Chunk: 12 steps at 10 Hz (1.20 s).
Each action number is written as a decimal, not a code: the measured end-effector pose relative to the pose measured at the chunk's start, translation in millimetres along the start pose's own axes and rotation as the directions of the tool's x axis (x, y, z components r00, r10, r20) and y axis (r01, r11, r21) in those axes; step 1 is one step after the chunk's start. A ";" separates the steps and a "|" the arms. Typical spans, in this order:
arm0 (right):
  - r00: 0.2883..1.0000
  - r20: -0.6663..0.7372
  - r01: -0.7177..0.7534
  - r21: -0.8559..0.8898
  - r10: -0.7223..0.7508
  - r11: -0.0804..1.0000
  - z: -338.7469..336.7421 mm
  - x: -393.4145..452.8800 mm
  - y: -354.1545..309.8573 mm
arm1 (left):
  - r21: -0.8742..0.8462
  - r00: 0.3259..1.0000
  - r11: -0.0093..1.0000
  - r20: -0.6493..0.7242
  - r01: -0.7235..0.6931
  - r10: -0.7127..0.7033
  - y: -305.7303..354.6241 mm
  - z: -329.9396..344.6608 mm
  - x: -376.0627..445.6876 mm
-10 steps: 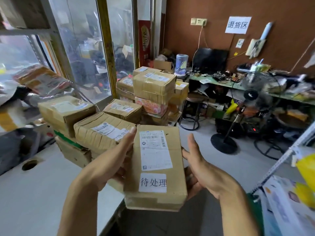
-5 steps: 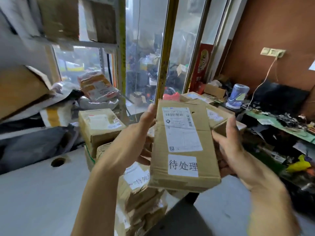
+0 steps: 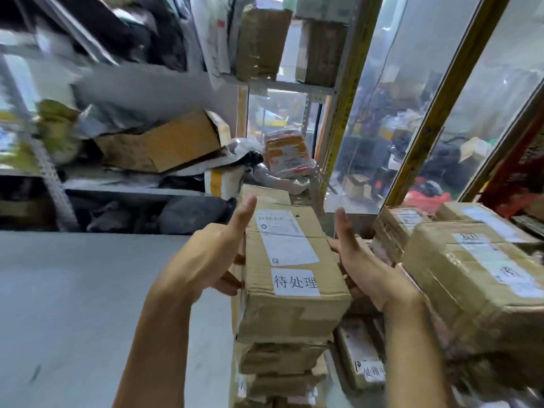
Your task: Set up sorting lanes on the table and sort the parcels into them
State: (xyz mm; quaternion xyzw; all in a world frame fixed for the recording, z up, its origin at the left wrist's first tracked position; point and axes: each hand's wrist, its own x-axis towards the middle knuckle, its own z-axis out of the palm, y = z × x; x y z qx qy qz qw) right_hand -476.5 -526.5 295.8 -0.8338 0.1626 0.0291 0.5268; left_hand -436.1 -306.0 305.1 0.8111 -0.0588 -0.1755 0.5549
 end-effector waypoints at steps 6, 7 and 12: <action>0.961 0.269 0.061 0.018 -0.064 0.998 -7.4 13.1 51.5 | 0.025 0.919 0.993 -0.382 0.111 -0.093 -19.9 47.0 -14.7; 0.961 0.255 0.098 0.046 -0.106 0.994 -6.9 8.7 60.4 | 0.012 0.917 0.994 -0.388 0.106 -0.093 -24.7 56.6 -25.7; 1.000 0.009 0.004 -0.035 -0.004 0.999 -50.0 -68.4 141.6 | 0.301 0.768 0.947 -0.631 0.114 0.109 -46.3 120.8 -90.8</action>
